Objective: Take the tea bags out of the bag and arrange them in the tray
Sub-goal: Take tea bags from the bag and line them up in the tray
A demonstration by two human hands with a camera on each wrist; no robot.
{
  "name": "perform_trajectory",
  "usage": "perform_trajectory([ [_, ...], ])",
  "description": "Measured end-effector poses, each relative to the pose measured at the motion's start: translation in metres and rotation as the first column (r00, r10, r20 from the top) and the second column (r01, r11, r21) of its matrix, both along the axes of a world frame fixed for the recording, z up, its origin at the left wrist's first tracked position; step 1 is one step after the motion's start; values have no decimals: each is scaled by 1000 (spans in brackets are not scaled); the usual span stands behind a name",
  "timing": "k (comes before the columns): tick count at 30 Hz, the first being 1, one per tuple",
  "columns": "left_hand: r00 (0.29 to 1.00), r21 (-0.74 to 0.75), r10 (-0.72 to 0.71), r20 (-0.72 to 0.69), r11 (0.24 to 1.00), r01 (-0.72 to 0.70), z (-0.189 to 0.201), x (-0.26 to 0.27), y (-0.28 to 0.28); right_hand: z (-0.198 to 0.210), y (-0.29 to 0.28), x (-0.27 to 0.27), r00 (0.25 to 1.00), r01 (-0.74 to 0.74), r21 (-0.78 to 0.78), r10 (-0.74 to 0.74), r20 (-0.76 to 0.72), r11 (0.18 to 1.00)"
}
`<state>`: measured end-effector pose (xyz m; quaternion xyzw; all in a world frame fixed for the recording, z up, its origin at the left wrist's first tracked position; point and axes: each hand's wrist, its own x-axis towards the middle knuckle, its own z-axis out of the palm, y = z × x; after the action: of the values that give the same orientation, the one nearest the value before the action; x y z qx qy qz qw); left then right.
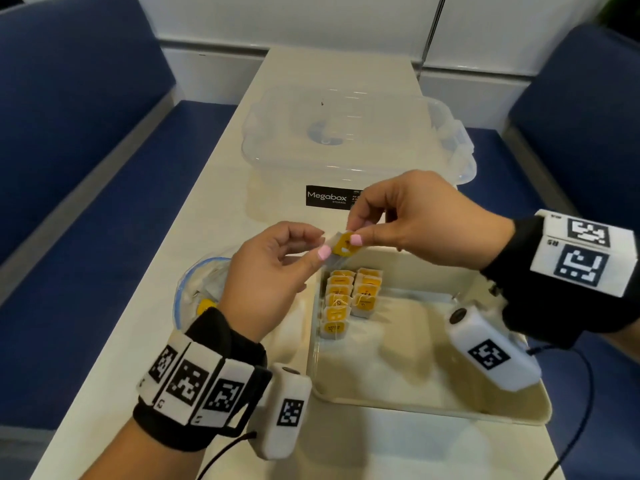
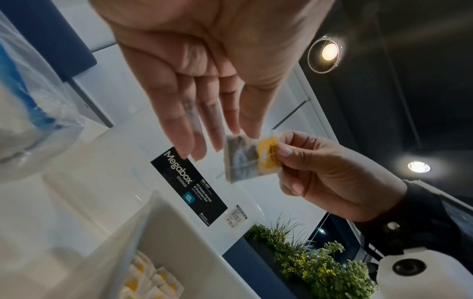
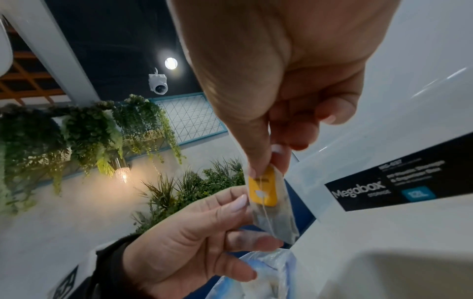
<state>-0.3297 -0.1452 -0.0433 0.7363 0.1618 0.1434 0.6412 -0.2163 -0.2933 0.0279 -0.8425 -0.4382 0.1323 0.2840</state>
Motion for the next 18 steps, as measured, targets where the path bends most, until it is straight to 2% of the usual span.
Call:
perform_trajectory([
  [6,998,57,24,-55,998,-21,-18,-18,15,-10,-18,7,996,57,-214,-39,85,975],
  [12,995,88,47,-85,995,-40,-29,-29,23,-49,-16,0,994,62,-471,-10,112,880],
  [18,996,101,65,-67,993,-58,-24,-33,29,-70,-10,-4,983,58,-569,52,175,820],
])
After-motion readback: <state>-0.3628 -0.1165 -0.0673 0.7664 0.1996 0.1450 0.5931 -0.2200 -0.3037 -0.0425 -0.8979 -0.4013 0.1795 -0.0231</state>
